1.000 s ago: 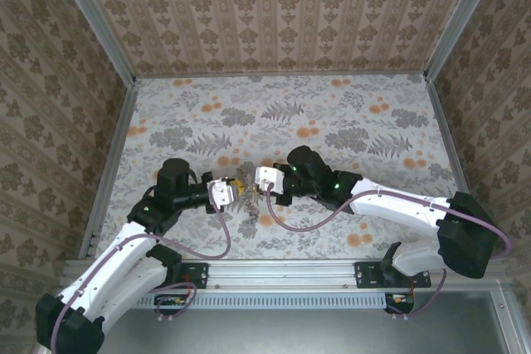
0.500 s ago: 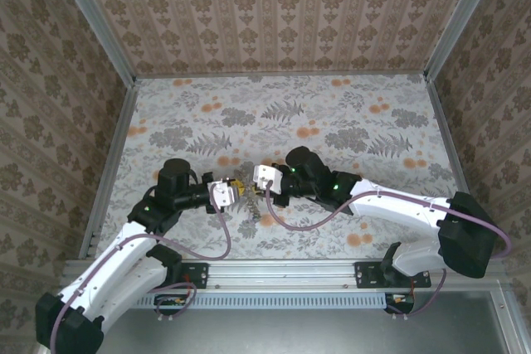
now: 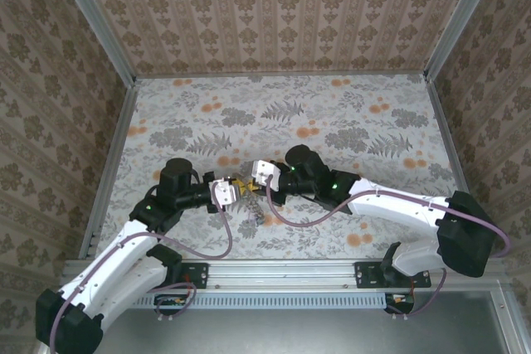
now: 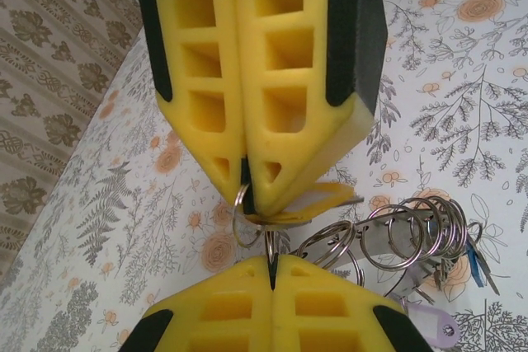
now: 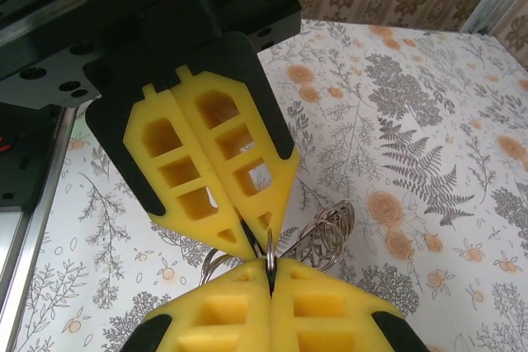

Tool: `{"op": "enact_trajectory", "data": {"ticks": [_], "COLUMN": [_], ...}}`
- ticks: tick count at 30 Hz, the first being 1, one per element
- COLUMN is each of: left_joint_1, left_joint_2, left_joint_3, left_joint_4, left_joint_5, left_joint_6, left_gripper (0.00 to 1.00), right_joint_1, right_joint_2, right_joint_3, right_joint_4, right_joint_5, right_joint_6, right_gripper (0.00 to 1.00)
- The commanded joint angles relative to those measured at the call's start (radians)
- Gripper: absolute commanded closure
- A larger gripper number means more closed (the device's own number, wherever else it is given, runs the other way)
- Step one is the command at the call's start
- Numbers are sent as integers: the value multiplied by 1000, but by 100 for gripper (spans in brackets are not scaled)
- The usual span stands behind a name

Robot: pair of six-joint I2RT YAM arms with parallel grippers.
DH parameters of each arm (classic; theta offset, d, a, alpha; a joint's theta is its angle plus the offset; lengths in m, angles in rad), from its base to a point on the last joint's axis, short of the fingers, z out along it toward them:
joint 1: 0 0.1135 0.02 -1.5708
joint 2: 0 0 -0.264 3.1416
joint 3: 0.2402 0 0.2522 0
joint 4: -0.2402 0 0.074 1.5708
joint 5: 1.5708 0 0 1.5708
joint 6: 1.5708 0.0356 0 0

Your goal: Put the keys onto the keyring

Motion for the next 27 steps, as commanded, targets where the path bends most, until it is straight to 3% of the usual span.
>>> {"op": "enact_trajectory", "data": {"ticks": [1, 27], "left_joint_1": [-2, 6], "left_joint_2": [-11, 6], "left_joint_3": [-2, 1], "left_joint_4": [68, 57], "left_joint_5": [16, 16], "left_joint_6": [-51, -67], "left_gripper": [100, 100], "right_joint_1": [3, 1], "right_joint_2": [15, -52], "right_joint_3": [20, -68], "right_joint_4": [11, 65], "right_joint_5": [7, -32], "right_joint_6": [26, 47], "right_gripper": [100, 100]}}
